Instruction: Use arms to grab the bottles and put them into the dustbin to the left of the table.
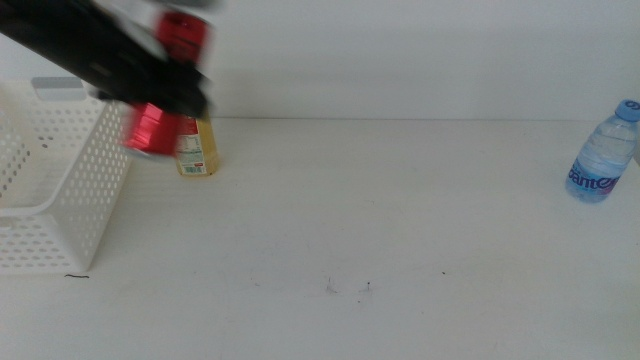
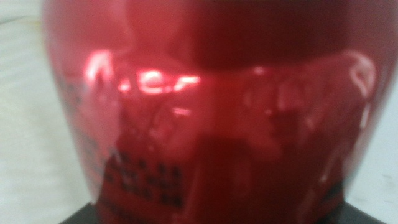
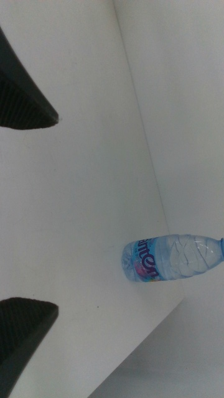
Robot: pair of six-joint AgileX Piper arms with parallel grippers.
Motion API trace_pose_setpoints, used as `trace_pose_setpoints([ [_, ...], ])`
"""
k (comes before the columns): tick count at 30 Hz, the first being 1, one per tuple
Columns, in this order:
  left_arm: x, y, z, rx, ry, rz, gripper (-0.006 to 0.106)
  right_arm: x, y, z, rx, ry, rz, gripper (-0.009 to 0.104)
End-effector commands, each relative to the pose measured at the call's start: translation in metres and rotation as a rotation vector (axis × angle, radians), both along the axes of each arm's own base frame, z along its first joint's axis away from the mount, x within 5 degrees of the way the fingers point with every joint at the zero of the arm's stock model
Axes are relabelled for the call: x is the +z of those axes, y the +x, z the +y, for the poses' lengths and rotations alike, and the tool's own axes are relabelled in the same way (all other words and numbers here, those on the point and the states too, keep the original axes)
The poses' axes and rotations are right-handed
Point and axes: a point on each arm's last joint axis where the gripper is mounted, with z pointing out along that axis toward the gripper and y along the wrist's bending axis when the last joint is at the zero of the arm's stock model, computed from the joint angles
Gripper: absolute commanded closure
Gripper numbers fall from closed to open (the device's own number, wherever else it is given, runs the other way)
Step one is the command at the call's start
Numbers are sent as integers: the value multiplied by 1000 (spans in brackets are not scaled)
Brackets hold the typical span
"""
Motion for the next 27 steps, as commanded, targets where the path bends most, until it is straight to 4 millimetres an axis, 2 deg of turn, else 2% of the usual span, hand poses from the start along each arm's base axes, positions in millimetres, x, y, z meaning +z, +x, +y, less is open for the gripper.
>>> trace_pose_setpoints([
  [1, 23, 4, 29, 54, 1, -8, 90, 0, 0, -1, -8, -12, -14, 5],
  [4, 32, 12, 63, 127, 7, 24, 90, 0, 0, -1, -8, -12, -14, 5],
  [7, 30, 19, 99, 207, 67, 46, 90, 0, 0, -1, -8, -12, -14, 5],
  [9, 22, 24, 126, 283, 71, 65, 90, 0, 0, -1, -8, -12, -14, 5],
  [14, -10, 40, 171, 358, 81, 111, 90, 0, 0, -1, -8, -12, -14, 5],
  [19, -54, 59, 186, 340, 97, 187, 88, 0, 0, -1, -8, -12, -14, 5],
  [22, -76, 69, 191, 342, 112, 215, 82, 0, 0, -1, -8, -12, -14, 5],
  [24, -91, 76, 193, 345, 110, 230, 73, 0, 0, -1, -8, -12, -14, 5],
  [27, -108, 83, 195, 348, 110, 244, 53, 0, 0, -1, -8, -12, -14, 5],
])
